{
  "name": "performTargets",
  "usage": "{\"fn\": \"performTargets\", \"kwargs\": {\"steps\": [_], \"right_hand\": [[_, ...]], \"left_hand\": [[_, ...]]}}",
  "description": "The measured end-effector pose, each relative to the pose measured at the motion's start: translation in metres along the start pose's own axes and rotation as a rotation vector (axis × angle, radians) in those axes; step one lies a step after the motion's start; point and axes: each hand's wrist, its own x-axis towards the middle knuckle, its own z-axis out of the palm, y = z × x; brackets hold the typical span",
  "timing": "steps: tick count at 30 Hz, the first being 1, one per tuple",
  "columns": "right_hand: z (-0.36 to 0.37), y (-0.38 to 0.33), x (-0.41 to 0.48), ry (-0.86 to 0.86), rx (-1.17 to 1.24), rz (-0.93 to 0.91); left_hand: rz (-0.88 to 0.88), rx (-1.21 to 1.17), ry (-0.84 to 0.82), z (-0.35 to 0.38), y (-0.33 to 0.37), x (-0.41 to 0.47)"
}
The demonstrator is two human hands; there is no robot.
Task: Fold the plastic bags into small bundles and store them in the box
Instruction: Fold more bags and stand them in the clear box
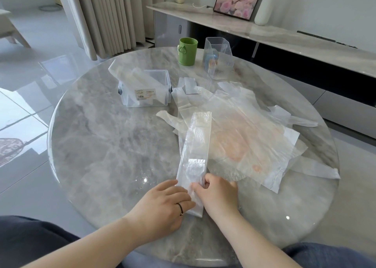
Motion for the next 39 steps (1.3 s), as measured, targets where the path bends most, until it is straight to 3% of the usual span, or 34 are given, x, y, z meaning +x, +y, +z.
{"fn": "performTargets", "kwargs": {"steps": [5,8,12,15,17,19,24,29,34,39], "right_hand": [[-0.001,-0.005,0.002,0.077,-0.022,-0.017],[-0.007,0.006,0.007,0.136,0.081,0.001],[-0.004,0.018,0.01,0.425,-0.045,-0.431],[0.0,0.021,0.002,0.297,-0.183,-0.63],[-0.004,0.017,-0.004,0.157,-0.207,-0.63],[0.0,0.017,-0.003,0.126,-0.211,-0.639],[-0.001,0.017,0.003,0.16,-0.187,-0.622],[-0.001,0.019,0.002,0.177,-0.161,-0.6],[-0.012,0.016,-0.005,-0.107,-0.025,-0.494],[-0.005,0.027,-0.008,-0.143,-0.055,-0.552]], "left_hand": [[-0.038,-0.018,-0.009,0.0,0.003,0.005],[-0.048,-0.054,-0.024,0.004,0.001,0.003],[-0.068,-0.068,-0.04,0.005,0.001,0.002],[-0.068,-0.076,-0.013,0.005,0.002,0.004],[-0.053,-0.054,0.066,0.005,0.003,0.006],[-0.018,-0.008,0.13,0.004,0.001,0.007],[-0.002,0.074,0.044,-0.011,-0.01,0.007],[-0.032,0.038,0.067,-0.007,-0.009,0.006],[-0.098,-0.029,0.117,0.006,-0.005,0.011],[-0.194,-0.227,0.166,-0.011,-0.007,0.007]]}}
